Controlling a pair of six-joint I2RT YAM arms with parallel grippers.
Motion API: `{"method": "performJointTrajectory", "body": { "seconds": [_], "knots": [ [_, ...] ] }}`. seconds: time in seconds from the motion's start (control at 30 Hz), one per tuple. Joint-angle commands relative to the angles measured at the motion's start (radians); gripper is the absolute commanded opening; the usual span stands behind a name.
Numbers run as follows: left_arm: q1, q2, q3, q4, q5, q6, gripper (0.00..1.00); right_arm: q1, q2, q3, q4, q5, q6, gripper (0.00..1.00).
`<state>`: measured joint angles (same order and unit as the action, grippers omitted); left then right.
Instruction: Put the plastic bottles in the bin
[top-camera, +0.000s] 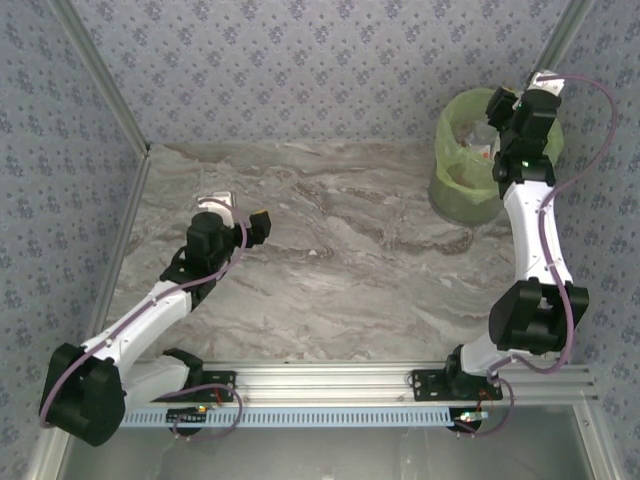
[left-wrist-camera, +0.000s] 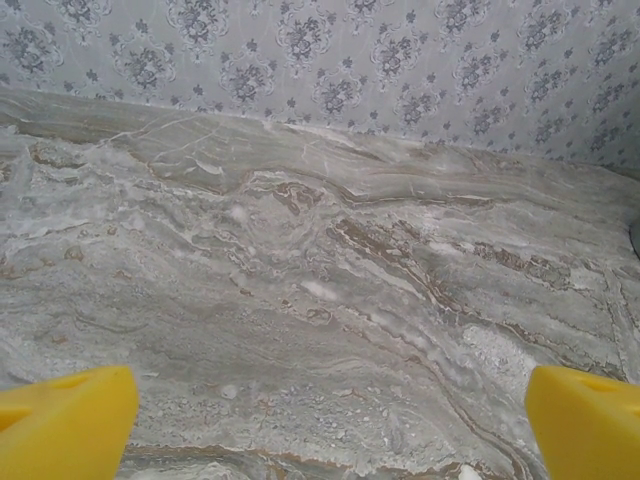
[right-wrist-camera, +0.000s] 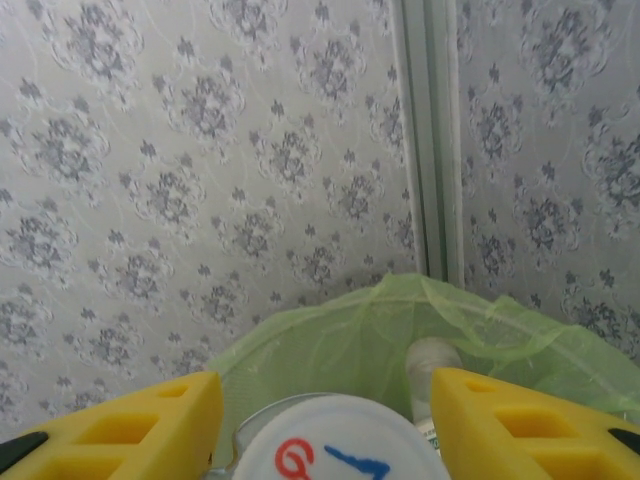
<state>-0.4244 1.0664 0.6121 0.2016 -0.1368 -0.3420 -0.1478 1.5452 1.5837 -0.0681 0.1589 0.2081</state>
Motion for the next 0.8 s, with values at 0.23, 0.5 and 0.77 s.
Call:
{"method": "performJointTrajectory", "body": {
  "seconds": [0.23,0.5,0.77],
  "knots": [
    [0.009,-0.021,-0.011,-0.014,-0.038,0.001,0.99,-0.022,0.200,0.272,-0.334,-0.238,-0.042,0.44],
    [0.009,-0.026,-0.012,-0.031,-0.041,-0.007,0.99,-0.006,0.273,0.327,-0.312,-0.082,-0.012,0.83],
    [0.012,-0.026,-0.017,-0.038,-0.056,0.004,0.99,-0.023,0.251,0.345,-0.420,0.169,0.079,0.90]
  ]
}}
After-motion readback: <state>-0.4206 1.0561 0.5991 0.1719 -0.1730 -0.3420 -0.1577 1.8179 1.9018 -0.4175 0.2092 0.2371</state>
